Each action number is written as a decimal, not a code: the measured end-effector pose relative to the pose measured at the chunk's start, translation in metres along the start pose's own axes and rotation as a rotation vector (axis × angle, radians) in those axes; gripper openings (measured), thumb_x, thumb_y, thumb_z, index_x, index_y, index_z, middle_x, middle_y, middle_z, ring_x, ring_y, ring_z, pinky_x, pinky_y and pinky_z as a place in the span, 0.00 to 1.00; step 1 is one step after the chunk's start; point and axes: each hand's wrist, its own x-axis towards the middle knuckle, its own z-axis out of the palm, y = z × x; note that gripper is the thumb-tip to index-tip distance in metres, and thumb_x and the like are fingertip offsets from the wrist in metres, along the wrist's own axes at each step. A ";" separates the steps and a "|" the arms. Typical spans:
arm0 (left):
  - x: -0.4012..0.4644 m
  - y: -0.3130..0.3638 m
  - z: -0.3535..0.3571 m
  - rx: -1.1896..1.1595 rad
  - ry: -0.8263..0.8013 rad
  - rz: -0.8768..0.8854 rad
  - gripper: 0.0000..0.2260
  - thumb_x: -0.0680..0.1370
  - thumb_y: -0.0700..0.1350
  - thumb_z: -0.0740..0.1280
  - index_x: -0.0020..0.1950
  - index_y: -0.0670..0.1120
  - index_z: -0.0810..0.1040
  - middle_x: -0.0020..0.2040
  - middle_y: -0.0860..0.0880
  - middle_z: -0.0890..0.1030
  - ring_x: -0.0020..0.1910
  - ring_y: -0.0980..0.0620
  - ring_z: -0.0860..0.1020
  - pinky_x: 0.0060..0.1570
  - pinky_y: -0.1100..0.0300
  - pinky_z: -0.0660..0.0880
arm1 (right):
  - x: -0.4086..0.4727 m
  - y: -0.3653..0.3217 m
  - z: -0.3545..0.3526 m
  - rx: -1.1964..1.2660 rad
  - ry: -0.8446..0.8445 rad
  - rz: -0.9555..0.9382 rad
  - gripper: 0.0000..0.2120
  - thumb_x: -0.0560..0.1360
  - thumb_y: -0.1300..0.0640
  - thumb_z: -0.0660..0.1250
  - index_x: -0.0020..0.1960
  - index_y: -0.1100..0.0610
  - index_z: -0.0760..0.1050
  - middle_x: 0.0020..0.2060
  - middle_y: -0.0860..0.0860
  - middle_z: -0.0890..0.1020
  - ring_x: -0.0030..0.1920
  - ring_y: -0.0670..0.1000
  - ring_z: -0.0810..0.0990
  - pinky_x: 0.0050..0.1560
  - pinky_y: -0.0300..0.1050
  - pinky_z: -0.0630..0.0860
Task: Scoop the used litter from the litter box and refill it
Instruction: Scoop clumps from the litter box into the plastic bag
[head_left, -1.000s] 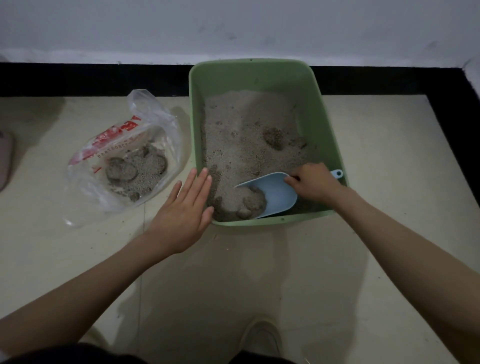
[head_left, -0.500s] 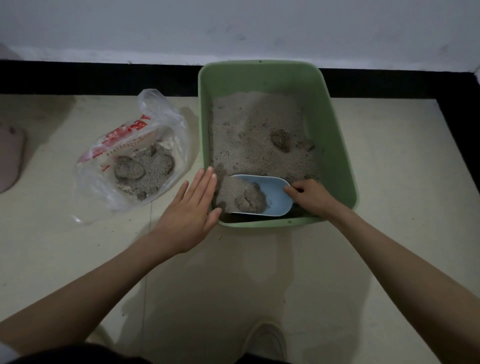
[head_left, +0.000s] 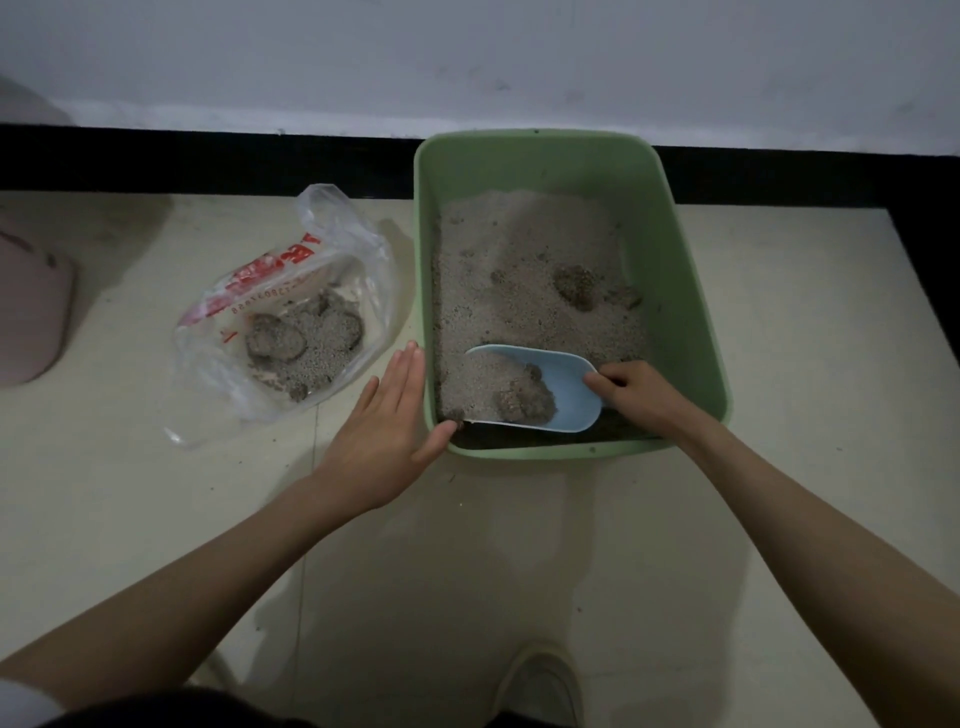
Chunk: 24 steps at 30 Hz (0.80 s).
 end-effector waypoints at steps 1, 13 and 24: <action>0.000 0.000 -0.001 0.000 -0.008 -0.004 0.40 0.70 0.67 0.41 0.75 0.45 0.36 0.76 0.51 0.37 0.72 0.59 0.34 0.72 0.59 0.39 | -0.001 0.000 -0.002 0.034 0.009 0.004 0.21 0.79 0.55 0.60 0.28 0.54 0.62 0.25 0.50 0.64 0.29 0.48 0.61 0.32 0.44 0.56; -0.003 -0.001 -0.011 -0.038 -0.063 0.032 0.44 0.73 0.68 0.55 0.74 0.47 0.34 0.72 0.55 0.31 0.71 0.59 0.32 0.73 0.60 0.38 | -0.013 -0.012 -0.020 0.150 0.081 0.004 0.18 0.79 0.54 0.61 0.32 0.58 0.66 0.27 0.51 0.65 0.30 0.48 0.63 0.33 0.41 0.61; -0.011 -0.012 -0.023 -0.120 0.002 -0.014 0.43 0.74 0.65 0.58 0.76 0.46 0.37 0.74 0.53 0.35 0.71 0.61 0.35 0.70 0.63 0.38 | -0.025 -0.038 -0.031 0.162 0.113 -0.046 0.15 0.79 0.55 0.60 0.36 0.61 0.68 0.30 0.54 0.63 0.26 0.44 0.58 0.23 0.31 0.55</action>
